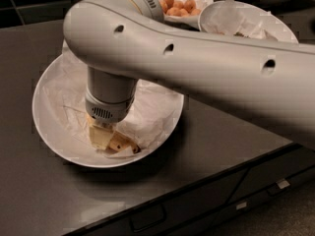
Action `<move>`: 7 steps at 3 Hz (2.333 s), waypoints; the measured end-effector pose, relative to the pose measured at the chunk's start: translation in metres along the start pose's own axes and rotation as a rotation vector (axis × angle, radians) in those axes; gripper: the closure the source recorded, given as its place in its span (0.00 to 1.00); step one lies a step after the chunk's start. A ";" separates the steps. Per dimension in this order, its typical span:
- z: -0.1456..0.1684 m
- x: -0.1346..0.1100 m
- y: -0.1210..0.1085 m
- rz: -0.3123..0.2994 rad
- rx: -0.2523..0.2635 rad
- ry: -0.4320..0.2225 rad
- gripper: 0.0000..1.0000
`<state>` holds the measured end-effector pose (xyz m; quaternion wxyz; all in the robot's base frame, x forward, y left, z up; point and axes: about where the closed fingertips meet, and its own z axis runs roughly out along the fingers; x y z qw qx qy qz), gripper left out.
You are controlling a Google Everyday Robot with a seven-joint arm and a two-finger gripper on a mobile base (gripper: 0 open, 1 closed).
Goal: Pick banana from white bowl
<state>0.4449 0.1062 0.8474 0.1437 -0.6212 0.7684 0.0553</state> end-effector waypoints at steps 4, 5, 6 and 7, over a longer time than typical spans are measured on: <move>-0.041 -0.019 0.005 -0.105 0.038 -0.173 1.00; -0.063 -0.026 0.012 -0.170 0.057 -0.263 1.00; -0.084 -0.031 0.018 -0.221 0.068 -0.355 1.00; -0.108 -0.039 0.030 -0.268 0.101 -0.396 1.00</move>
Offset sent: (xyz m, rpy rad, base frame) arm 0.0000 0.0000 -0.0001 -0.0002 0.0004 0.0000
